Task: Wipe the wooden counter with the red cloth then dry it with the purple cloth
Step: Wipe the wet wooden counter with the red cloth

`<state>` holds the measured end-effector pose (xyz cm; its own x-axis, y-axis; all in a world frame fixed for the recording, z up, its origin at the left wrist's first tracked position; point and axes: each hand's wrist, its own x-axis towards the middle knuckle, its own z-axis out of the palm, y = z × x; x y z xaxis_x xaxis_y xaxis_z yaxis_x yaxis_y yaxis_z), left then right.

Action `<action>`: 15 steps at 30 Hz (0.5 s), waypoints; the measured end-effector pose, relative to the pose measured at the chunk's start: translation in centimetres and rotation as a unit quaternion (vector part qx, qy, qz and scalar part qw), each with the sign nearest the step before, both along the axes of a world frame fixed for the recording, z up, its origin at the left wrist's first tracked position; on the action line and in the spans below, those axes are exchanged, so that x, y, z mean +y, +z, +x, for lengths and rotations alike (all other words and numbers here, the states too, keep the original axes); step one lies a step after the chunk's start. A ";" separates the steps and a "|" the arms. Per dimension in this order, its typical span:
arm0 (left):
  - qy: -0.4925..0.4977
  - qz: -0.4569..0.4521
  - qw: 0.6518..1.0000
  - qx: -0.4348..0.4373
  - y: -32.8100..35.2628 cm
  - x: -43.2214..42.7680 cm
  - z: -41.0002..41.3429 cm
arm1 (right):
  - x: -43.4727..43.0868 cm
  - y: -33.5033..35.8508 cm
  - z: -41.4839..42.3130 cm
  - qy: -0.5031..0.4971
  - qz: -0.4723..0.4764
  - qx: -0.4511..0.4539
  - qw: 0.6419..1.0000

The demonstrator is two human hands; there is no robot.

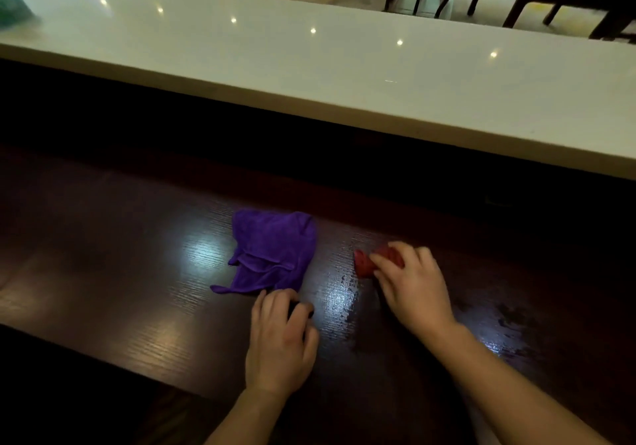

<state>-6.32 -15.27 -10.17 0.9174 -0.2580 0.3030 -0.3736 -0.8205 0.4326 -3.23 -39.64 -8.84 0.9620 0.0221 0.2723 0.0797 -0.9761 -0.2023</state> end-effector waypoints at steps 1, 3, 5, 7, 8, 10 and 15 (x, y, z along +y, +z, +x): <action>0.003 -0.003 1.000 -0.002 0.0 0.0 0.0 | 0.3 0.3 1.5 -0.010 0.013 -0.001 1.000; 0.008 -0.008 1.000 -0.004 0.1 0.0 0.1 | 0.8 0.8 3.8 -0.009 0.035 -0.017 0.999; 0.010 -0.006 1.000 -0.007 0.1 0.0 0.2 | 1.3 1.3 6.0 -0.019 0.043 -0.040 0.998; 0.012 -0.002 1.000 -0.007 0.1 0.0 0.1 | 1.9 1.9 7.9 -0.027 0.045 -0.037 0.998; 0.013 -0.001 1.000 -0.005 0.2 0.0 0.1 | 2.2 2.1 8.6 -0.027 0.044 -0.023 0.998; 0.017 0.000 1.000 -0.001 0.2 0.0 0.0 | 2.7 2.1 9.7 -0.026 0.026 0.015 0.999; 0.020 0.008 1.000 -0.013 0.1 0.0 0.0 | 6.1 2.0 9.6 0.046 -0.002 -0.022 0.999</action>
<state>-6.29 -15.23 -10.08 0.9186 -0.2268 0.3236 -0.3521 -0.8416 0.4097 6.34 -33.58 -6.86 0.9429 0.1104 0.3142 0.1775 -0.9649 -0.1937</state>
